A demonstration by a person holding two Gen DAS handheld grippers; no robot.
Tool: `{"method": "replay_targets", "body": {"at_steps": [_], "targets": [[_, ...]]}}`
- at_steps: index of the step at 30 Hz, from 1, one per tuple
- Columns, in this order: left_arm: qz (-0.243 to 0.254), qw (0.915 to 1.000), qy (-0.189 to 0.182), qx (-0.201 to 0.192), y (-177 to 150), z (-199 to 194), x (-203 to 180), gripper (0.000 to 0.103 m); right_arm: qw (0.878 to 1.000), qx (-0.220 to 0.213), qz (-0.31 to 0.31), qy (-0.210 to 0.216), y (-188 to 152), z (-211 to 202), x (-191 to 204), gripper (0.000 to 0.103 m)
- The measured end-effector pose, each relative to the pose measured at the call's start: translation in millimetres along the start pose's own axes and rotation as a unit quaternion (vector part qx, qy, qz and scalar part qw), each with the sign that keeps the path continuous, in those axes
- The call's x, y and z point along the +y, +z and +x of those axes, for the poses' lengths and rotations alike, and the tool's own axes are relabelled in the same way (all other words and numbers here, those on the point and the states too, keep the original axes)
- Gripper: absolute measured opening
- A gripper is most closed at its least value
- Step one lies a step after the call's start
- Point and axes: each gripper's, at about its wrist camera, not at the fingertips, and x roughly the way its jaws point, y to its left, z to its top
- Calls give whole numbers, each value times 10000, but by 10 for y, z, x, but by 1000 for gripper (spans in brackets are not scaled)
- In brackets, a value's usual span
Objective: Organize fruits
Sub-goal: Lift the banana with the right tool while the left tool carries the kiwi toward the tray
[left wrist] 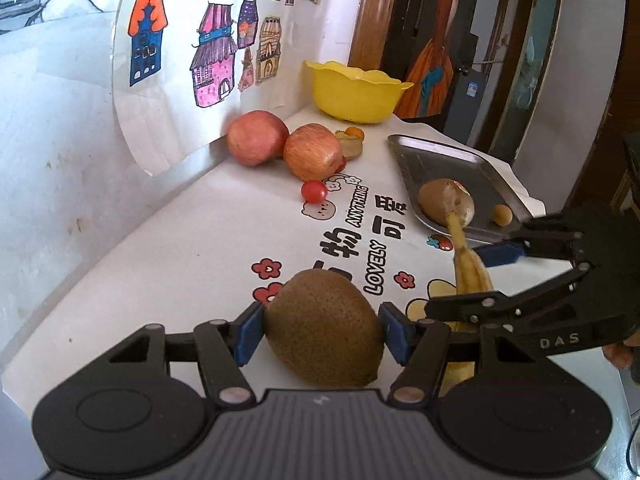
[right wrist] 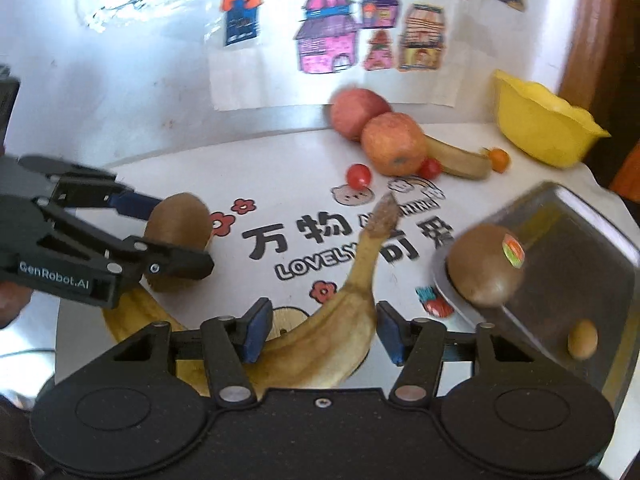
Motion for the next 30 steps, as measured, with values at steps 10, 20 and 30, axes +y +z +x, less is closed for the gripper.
{"method": "replay_targets", "body": {"at_steps": [10,20,30], "targets": [[-228,9996,-147,56,-39,61,94,72,9821,-562,1782,-235,-270,-239,53,82],[-185,9996,-193,7,-33,77,129,67,9870,-287,1567,-214,-270,-162,125,79],[-170,9993,-322,27,-40,60,140,66,9970,345,469,-515,-199,-311,122,77]]}}
